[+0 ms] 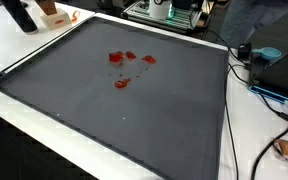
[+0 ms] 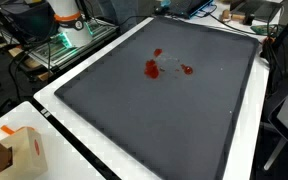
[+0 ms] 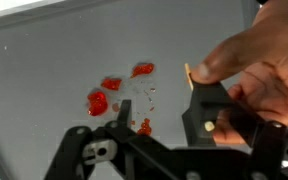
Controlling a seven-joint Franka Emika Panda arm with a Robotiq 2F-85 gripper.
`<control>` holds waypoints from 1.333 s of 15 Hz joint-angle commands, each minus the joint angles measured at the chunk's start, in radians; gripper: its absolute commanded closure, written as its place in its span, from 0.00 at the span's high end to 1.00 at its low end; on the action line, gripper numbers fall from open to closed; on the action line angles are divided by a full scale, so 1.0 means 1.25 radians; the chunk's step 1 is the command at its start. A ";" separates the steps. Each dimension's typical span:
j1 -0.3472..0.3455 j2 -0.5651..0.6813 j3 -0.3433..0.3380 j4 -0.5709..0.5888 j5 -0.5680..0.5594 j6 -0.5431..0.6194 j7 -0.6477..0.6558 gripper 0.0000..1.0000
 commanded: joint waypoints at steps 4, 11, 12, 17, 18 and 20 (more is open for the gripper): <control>0.001 -0.003 -0.003 -0.004 0.008 0.007 0.000 1.00; 0.000 -0.005 -0.010 -0.010 0.015 0.013 -0.010 0.49; 0.000 -0.004 -0.011 -0.009 0.014 0.013 -0.012 0.42; 0.000 -0.006 -0.011 -0.012 0.017 0.016 -0.011 0.04; 0.000 -0.007 -0.012 -0.013 0.018 0.018 -0.012 0.01; 0.000 -0.009 -0.014 -0.017 0.023 0.023 -0.012 0.00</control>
